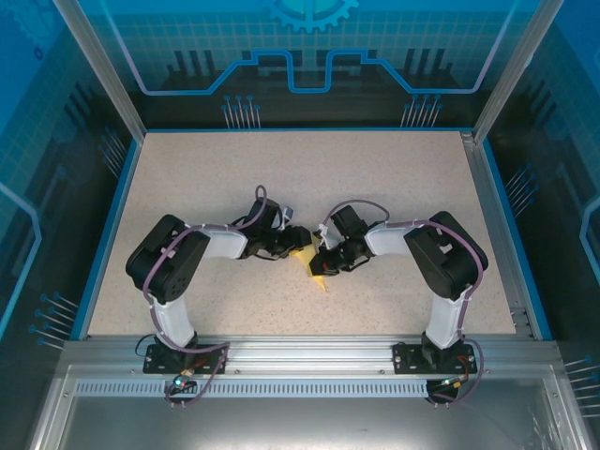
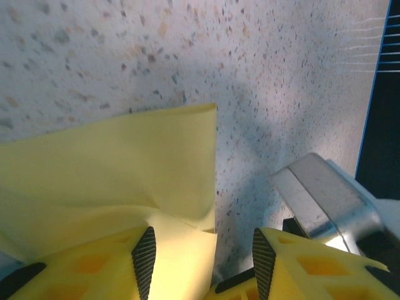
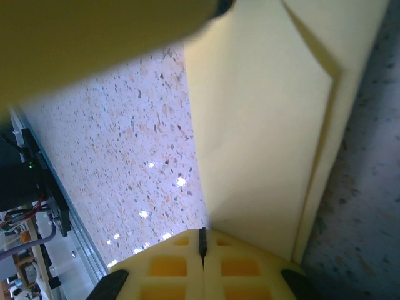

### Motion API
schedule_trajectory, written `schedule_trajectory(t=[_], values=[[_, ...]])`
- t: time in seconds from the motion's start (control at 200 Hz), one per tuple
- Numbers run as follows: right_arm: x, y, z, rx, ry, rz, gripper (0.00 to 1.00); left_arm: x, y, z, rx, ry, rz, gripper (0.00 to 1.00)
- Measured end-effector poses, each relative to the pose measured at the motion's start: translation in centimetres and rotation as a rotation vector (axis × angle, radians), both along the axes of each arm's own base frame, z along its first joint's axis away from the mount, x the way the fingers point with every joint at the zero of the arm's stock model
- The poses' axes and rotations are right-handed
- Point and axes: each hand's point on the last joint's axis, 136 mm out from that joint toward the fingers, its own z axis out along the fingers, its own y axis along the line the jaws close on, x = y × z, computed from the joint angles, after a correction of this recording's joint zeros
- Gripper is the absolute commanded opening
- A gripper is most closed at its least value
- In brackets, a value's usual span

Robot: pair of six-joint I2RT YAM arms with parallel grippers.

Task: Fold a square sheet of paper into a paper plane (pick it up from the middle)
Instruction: Fold the wing for the fifth time at the center of the table.

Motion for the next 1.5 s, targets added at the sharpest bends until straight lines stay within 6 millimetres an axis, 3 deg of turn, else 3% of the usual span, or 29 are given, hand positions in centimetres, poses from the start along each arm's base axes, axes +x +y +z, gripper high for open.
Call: schedule_trajectory(t=[0.215,0.605,0.72,0.92,1.095,1.335,1.5], values=[[-0.1,0.0,0.0,-0.001,-0.005,0.01,0.0,2.1,2.3,0.1,0.034,-0.033,0.046,0.49],[-0.1,-0.1,0.0,-0.004,0.012,0.019,0.0,3.9,5.2,0.4,0.095,-0.044,0.085,0.49],[0.0,-0.1,0.0,-0.001,0.019,0.019,0.0,3.9,5.6,2.1,0.099,-0.067,0.092,0.49],[0.0,-0.1,0.0,0.008,0.041,0.02,0.0,3.8,5.6,7.1,0.053,-0.172,0.101,0.49],[0.0,-0.1,0.0,0.013,0.055,0.022,0.0,2.4,4.5,8.2,0.039,-0.195,0.068,0.47],[0.0,0.0,0.1,0.015,0.055,0.022,0.0,-0.4,0.5,7.2,0.025,-0.165,-0.03,0.46],[0.0,0.0,0.0,0.014,0.055,0.022,0.0,-1.5,-0.9,5.5,0.036,-0.123,-0.067,0.46]])
